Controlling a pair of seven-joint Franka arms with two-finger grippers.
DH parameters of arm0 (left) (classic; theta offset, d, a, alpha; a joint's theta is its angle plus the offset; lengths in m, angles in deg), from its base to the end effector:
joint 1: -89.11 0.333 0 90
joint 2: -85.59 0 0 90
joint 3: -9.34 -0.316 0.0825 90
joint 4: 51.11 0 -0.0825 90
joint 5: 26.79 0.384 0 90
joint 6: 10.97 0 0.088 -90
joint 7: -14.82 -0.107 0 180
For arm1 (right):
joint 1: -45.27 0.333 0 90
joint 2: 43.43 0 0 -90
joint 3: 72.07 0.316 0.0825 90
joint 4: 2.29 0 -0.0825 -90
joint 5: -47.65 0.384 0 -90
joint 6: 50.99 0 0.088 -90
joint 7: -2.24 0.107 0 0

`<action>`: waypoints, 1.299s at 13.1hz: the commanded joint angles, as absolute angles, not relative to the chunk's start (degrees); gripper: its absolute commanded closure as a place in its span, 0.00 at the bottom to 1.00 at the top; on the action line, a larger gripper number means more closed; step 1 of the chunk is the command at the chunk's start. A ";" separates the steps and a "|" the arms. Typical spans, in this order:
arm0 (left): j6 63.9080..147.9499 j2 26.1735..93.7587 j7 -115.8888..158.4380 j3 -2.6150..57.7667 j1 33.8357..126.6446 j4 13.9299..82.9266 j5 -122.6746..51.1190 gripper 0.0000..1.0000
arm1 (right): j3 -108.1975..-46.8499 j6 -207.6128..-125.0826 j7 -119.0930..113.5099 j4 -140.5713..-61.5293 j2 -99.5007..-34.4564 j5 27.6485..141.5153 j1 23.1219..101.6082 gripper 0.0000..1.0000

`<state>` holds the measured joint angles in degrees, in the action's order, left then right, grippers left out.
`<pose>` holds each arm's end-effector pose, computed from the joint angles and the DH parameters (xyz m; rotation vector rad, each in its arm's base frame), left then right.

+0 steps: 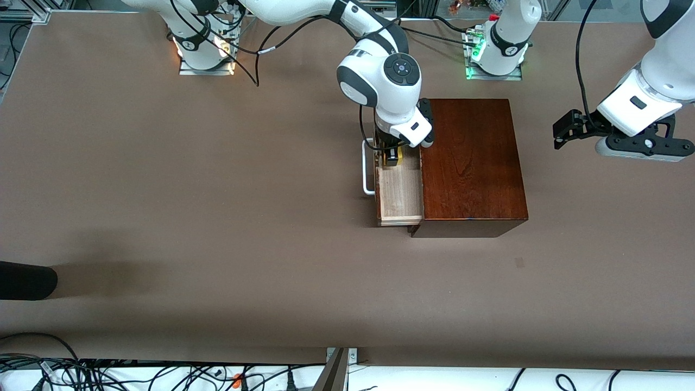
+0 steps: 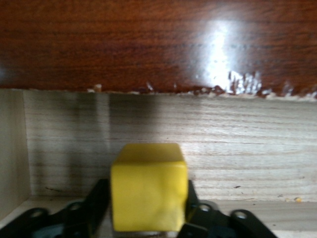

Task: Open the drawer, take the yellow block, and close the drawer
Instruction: 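Lower the right gripper into the drawer and grasp the yellow cube, then lift the yellow cube out with the right gripper and carry it aside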

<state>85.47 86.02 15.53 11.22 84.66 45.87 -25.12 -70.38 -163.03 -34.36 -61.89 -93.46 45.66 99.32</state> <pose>0.5557 -0.0589 0.5806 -3.1083 0.1577 0.0002 0.4458 0.6364 0.3184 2.1716 2.2652 0.0682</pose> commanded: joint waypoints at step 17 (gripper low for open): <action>79.22 86.55 14.30 12.84 83.58 45.13 -33.02 0.00 | -72.85 -135.84 -33.79 -58.01 -72.09 51.08 77.29 1.00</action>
